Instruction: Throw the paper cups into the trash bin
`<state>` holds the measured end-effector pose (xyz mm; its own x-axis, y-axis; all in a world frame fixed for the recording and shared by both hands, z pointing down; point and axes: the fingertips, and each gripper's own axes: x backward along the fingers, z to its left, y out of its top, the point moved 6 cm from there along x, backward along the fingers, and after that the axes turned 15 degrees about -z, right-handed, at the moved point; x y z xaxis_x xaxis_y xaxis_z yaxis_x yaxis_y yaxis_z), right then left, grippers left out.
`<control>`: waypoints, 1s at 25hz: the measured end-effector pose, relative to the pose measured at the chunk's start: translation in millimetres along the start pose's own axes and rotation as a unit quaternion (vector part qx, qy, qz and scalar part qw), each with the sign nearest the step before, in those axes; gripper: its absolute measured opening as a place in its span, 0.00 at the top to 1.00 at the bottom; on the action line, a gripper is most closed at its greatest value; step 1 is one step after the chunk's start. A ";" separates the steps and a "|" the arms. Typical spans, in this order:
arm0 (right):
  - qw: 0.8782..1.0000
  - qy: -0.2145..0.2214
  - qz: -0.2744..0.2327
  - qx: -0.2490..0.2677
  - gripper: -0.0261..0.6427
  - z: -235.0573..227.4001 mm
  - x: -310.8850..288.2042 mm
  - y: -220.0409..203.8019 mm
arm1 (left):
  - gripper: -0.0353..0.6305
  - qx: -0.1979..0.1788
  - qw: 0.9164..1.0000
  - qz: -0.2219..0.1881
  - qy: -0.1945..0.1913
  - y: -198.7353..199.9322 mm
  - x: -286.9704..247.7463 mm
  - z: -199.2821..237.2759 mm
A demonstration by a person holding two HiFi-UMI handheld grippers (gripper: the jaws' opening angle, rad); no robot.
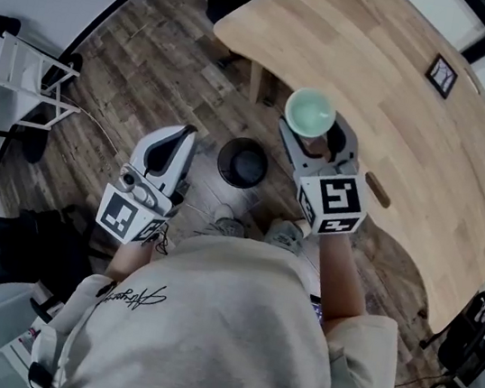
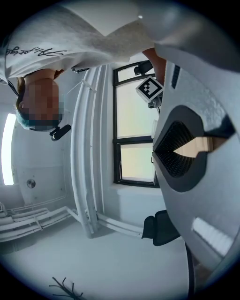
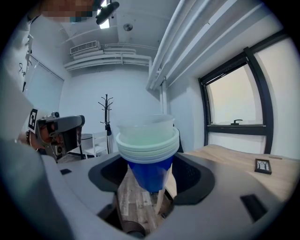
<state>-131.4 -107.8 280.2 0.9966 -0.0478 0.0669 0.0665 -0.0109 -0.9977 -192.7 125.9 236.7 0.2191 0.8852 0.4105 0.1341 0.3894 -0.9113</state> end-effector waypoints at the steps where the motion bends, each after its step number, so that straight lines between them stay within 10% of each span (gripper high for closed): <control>1: 1.000 0.005 0.000 -0.001 0.52 4.2 -3.8 -0.9 | 0.94 -0.002 1.000 0.001 0.005 0.7 4.4 2.5; 25: 0.994 0.102 0.006 -0.027 0.52 69.6 -45.5 -29.8 | 0.94 -0.010 0.997 0.015 0.081 -1.6 65.5 22.0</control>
<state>-175.4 -35.8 306.4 0.9662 -0.2503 0.0614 0.0471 -0.0629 -0.9969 -199.8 188.9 264.4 0.3761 0.8427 0.3852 0.1451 0.3571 -0.9228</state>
